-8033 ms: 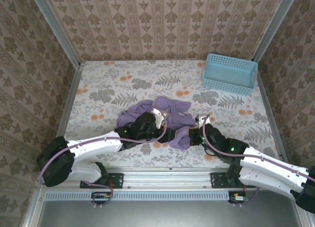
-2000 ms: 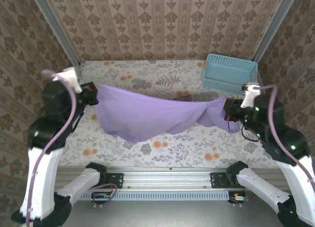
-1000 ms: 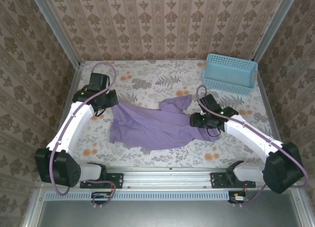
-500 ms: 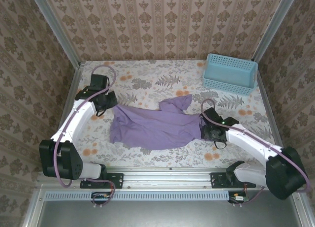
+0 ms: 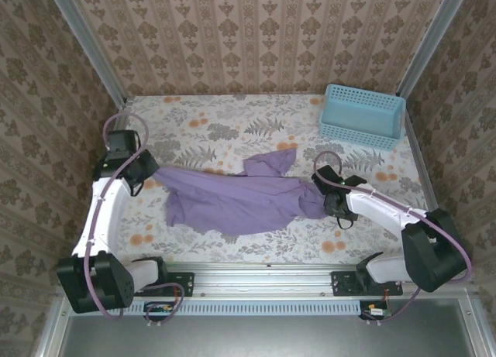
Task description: Fold the inside-out t-shirt
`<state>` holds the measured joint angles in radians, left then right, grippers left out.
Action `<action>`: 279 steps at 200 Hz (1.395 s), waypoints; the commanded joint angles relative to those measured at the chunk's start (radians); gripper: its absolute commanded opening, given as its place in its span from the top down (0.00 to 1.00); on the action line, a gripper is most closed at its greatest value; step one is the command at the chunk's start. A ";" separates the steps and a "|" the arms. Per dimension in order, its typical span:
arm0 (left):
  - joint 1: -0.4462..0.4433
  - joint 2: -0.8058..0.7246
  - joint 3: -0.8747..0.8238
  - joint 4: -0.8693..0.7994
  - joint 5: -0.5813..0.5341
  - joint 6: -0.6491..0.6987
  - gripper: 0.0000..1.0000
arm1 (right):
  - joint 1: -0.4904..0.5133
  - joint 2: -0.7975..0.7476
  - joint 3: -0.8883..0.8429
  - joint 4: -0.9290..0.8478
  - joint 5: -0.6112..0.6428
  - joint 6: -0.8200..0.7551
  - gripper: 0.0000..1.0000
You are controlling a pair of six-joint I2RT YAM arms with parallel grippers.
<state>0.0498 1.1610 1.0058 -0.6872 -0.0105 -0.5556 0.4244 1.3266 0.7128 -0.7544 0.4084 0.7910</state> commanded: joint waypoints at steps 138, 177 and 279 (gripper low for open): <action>0.022 -0.004 -0.031 0.011 0.044 -0.020 1.00 | 0.112 0.005 0.049 0.032 -0.035 0.048 0.50; 0.024 -0.009 -0.031 0.007 0.040 -0.017 1.00 | 0.084 0.040 0.050 0.026 -0.003 0.053 0.57; 0.024 -0.003 -0.032 0.011 0.041 -0.020 1.00 | 0.086 0.045 -0.011 0.075 -0.106 0.065 0.72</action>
<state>0.0616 1.1572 0.9813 -0.6792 0.0269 -0.5652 0.5037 1.3663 0.7238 -0.6804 0.3298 0.8307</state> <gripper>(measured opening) 0.054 0.293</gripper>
